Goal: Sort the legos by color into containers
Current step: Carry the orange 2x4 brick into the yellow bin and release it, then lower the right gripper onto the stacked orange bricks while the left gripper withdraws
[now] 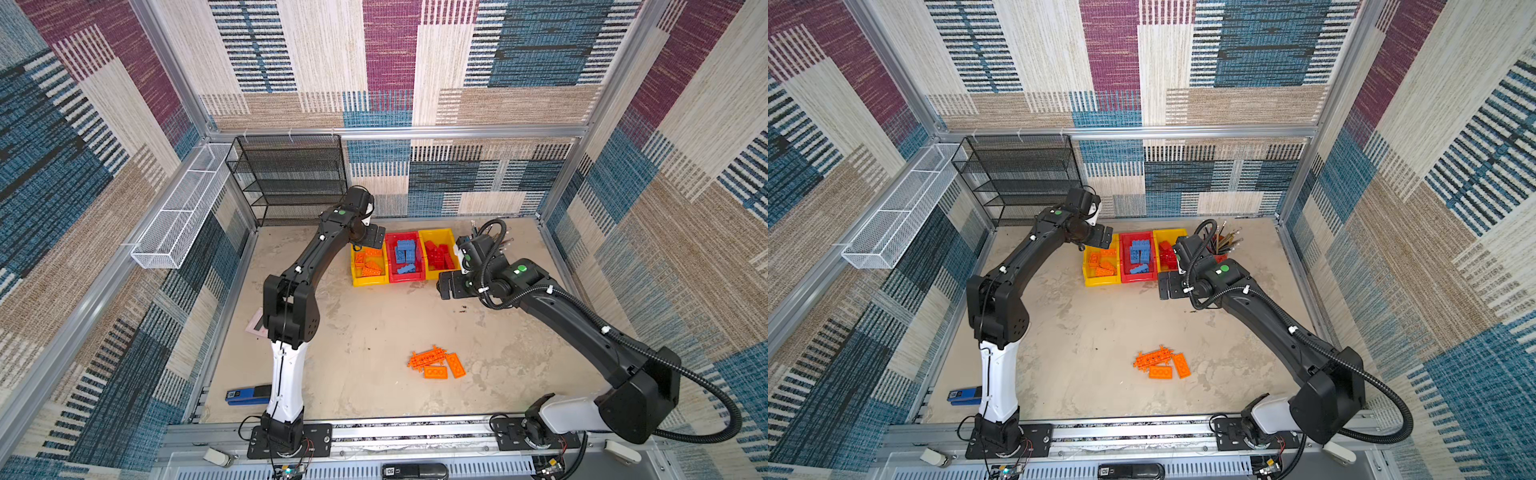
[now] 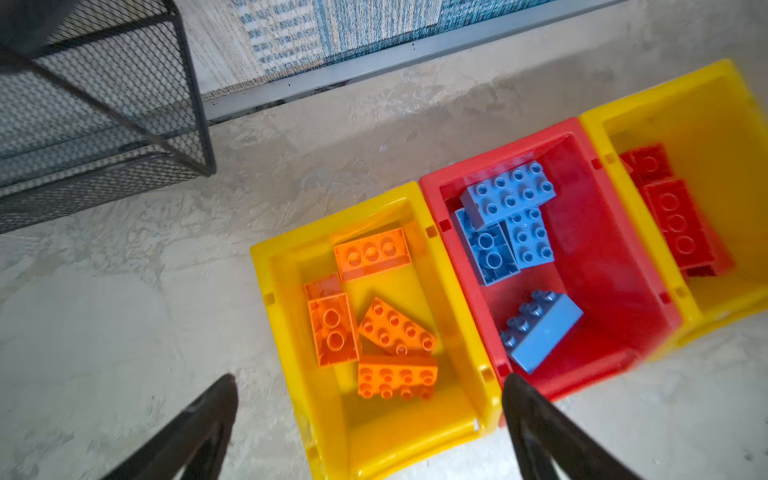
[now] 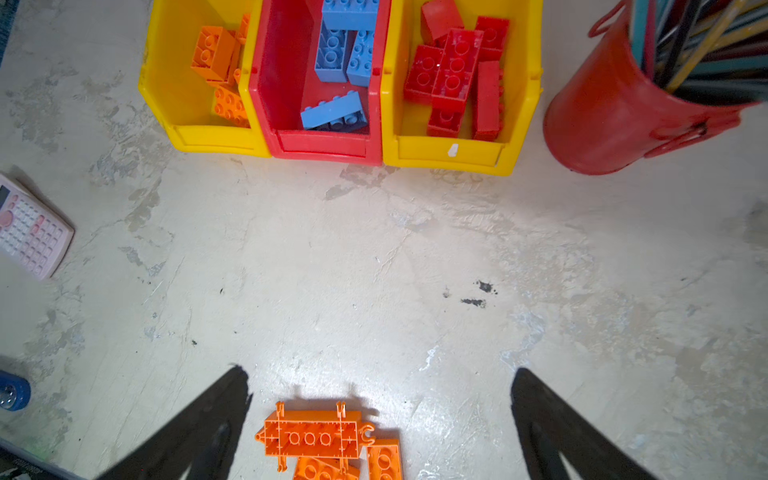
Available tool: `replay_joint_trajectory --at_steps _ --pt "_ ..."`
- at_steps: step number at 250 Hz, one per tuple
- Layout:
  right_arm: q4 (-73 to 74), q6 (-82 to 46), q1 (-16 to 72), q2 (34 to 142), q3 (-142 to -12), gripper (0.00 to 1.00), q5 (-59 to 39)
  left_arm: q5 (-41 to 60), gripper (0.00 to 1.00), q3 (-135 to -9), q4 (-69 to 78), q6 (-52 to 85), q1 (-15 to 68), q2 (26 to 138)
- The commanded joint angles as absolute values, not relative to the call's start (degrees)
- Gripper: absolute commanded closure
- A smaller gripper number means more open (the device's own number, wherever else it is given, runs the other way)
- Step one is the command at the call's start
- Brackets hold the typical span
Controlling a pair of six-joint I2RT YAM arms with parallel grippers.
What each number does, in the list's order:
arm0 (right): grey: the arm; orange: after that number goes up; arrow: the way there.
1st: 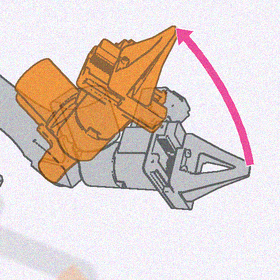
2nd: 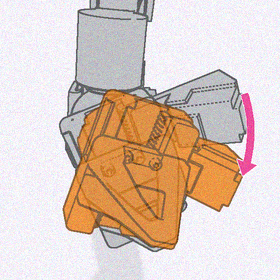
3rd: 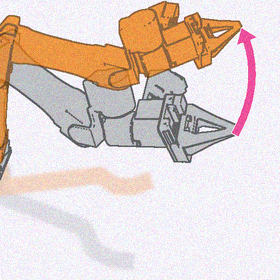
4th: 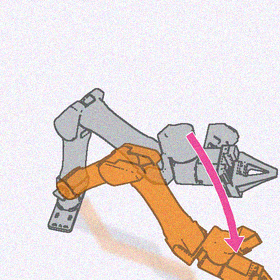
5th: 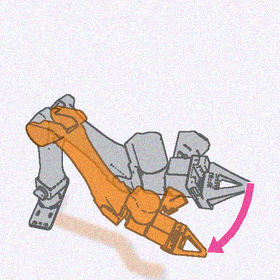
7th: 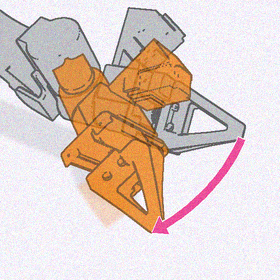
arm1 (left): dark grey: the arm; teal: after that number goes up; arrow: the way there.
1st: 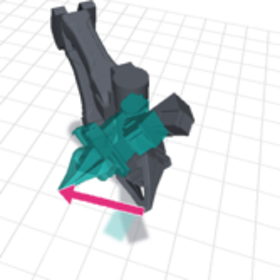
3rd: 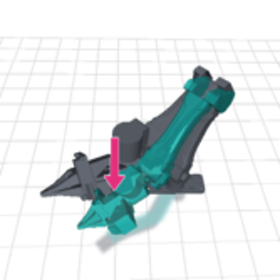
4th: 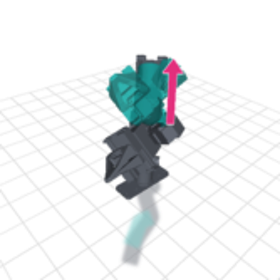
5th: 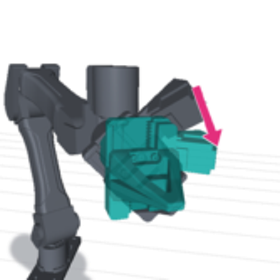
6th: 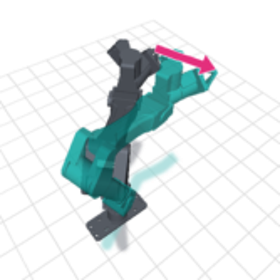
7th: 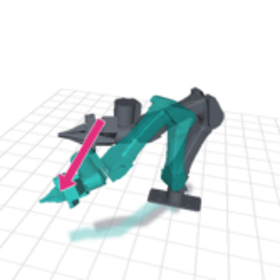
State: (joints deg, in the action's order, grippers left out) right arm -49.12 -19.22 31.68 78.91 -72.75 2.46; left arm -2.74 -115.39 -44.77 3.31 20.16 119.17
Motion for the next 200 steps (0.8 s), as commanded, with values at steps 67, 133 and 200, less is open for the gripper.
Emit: replay_joint_trajectory --at_steps 67,133,200 --pt "-46.3 -29.8 36.2 76.3 -60.4 0.01 -3.5 -4.2 0.01 -79.5 -35.3 7.3 20.3 85.8" --pt "-43.2 -35.0 44.8 80.3 -56.5 0.01 -4.3 -2.4 0.01 -59.5 -38.5 14.3 20.3 63.8" --pt "-46.2 -35.7 49.3 88.3 -59.1 0.01 -7.3 0.1 0.01 -47.9 -39.5 22.1 20.2 50.1"
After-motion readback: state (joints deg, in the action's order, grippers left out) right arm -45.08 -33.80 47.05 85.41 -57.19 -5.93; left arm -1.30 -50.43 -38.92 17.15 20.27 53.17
